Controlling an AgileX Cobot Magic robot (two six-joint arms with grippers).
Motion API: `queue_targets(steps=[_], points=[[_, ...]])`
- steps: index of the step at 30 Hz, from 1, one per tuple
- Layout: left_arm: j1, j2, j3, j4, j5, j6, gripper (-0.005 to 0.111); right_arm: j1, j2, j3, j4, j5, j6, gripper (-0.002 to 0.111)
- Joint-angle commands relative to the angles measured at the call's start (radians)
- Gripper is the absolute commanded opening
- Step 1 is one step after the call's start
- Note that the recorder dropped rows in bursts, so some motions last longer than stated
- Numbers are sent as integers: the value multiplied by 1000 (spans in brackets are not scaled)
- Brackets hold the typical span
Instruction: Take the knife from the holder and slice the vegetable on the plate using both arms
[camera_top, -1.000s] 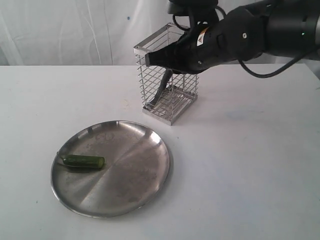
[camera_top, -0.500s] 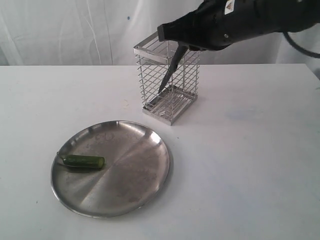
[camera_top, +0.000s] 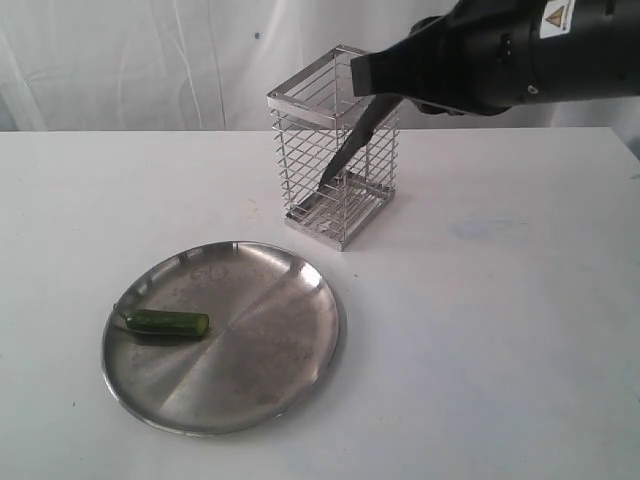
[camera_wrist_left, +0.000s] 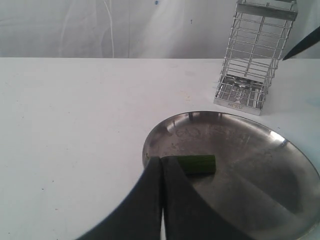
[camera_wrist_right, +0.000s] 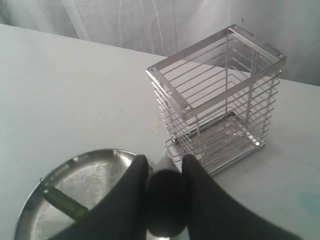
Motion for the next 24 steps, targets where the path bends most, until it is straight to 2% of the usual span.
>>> queue_targets(steps=[1,10,17,24], points=[[0,-5,3,-4,4,-3,2,71,-69,45,-9,-25,-13,13],[0,-5,3,-4,4,-3,2,244,-133,177,-26,-108,-13,13],[0,-5,3,-4,4,-3,2,285,-141,274,-18,-252,-6,13],[0,-5,3,-4,4,-3,2,318,-141,277,-3,-349,-6,13]])
